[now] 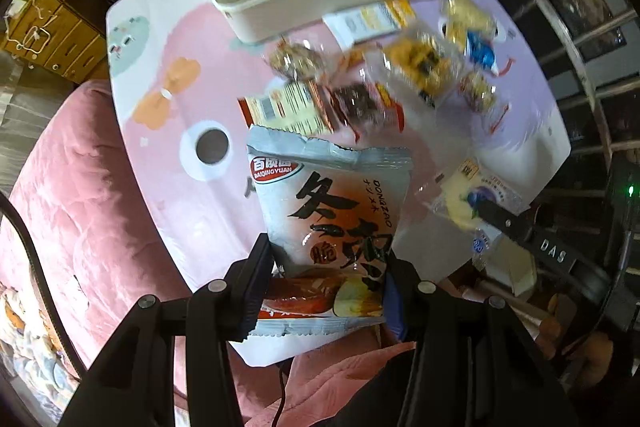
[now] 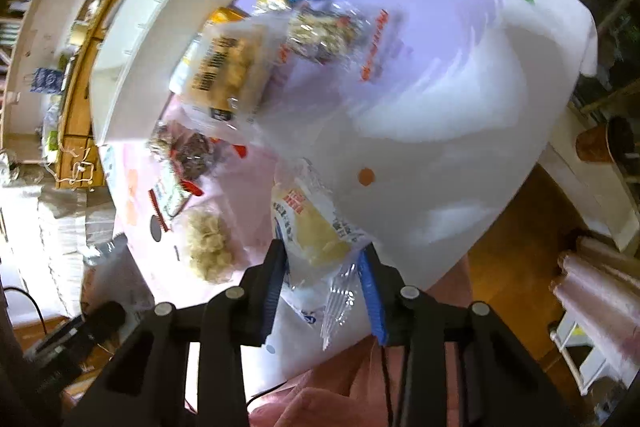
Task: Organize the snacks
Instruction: 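Carry both bags over the white tray and open both grippers to release them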
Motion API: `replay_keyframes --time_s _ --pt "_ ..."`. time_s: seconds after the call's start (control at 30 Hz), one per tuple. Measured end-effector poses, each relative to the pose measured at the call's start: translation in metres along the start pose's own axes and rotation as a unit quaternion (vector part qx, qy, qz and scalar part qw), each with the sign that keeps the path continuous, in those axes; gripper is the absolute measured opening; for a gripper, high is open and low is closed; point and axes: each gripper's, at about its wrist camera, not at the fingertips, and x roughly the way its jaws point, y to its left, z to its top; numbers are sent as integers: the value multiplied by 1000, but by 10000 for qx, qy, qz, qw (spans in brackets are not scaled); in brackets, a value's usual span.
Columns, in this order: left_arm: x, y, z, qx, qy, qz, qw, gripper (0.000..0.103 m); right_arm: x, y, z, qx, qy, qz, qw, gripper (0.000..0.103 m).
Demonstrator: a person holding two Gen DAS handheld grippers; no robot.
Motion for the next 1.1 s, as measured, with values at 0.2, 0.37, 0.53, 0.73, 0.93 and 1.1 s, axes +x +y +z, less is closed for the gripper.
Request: replay_keyframes --time_s 0.2,0.37,0.53,0.73,0.93,1.1 --pt "-23 3 19 -306 -381 77 9988 48 -21 11 13 -475 -340 223 9980 34" --pt "-42 8 39 -622 -714 89 9955 48 -39 20 34 -883 -603 317 9938 31" --pt "-54 13 59 -932 -949 39 9911 48 -52 32 60 -1313 -750 407 9877 30" --pt "-61 13 85 -1244 -1138 -15 9857 48 -73 53 99 -1992 -1022 675 9723 30" --pt "-62 6 117 -1563 -1322 -45 9788 48 -85 72 138 -2590 -1197 872 9545 30" --pt "-58 2 143 -1796 -1418 -21 9735 48 -94 86 171 -3036 -1383 1189 9352 18"
